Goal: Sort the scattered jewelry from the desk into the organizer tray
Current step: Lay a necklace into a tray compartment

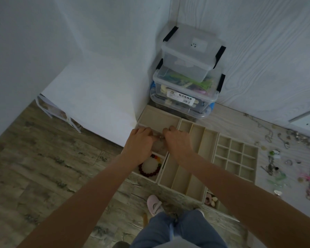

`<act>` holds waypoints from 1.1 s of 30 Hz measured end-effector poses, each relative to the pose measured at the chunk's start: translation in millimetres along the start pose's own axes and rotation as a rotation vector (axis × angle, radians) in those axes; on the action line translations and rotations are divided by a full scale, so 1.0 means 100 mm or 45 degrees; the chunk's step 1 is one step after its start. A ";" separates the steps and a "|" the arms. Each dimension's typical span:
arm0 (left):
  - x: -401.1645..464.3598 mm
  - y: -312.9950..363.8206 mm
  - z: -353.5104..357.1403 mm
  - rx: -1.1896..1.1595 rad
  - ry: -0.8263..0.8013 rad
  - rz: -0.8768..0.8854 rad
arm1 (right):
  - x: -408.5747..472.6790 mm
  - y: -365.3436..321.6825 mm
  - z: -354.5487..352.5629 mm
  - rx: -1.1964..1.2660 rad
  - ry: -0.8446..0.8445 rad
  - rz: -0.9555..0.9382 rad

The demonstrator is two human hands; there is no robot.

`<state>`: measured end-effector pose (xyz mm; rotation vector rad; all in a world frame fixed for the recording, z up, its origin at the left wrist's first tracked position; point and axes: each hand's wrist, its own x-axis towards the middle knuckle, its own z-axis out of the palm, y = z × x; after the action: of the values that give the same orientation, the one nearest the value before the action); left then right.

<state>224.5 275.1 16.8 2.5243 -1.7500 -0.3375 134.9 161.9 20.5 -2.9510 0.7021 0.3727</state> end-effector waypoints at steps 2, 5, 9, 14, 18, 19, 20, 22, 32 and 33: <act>0.01 0.01 -0.02 0.009 -0.016 -0.052 | -0.01 0.00 -0.02 0.004 -0.003 -0.007; 0.03 0.01 0.00 0.017 -0.068 -0.137 | -0.02 0.00 -0.05 0.009 -0.020 -0.014; 0.02 0.02 -0.02 0.011 -0.069 -0.162 | -0.04 0.01 -0.04 0.014 0.000 -0.023; -0.01 0.02 0.02 0.019 -0.051 -0.116 | -0.05 0.04 0.02 0.093 0.030 -0.002; 0.00 0.08 0.02 0.039 -0.005 -0.132 | -0.07 0.08 0.04 0.148 0.007 0.018; 0.00 0.11 0.01 0.057 0.008 -0.122 | -0.08 0.09 0.03 0.162 -0.005 0.018; 0.01 0.11 0.01 0.077 0.056 -0.101 | -0.09 0.10 0.02 0.174 -0.010 0.014; 0.03 0.13 -0.02 0.127 0.090 -0.067 | -0.12 0.11 0.00 0.183 -0.005 -0.010; 0.04 0.11 -0.03 0.056 -0.003 -0.163 | -0.19 0.08 -0.06 0.073 -0.155 -0.094; 0.02 0.10 -0.03 0.039 -0.021 -0.164 | -0.19 0.08 -0.08 0.069 -0.167 -0.099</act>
<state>216.5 269.0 20.6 2.6705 -1.6136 -0.3404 117.0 162.0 32.7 -2.8613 0.5704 0.5258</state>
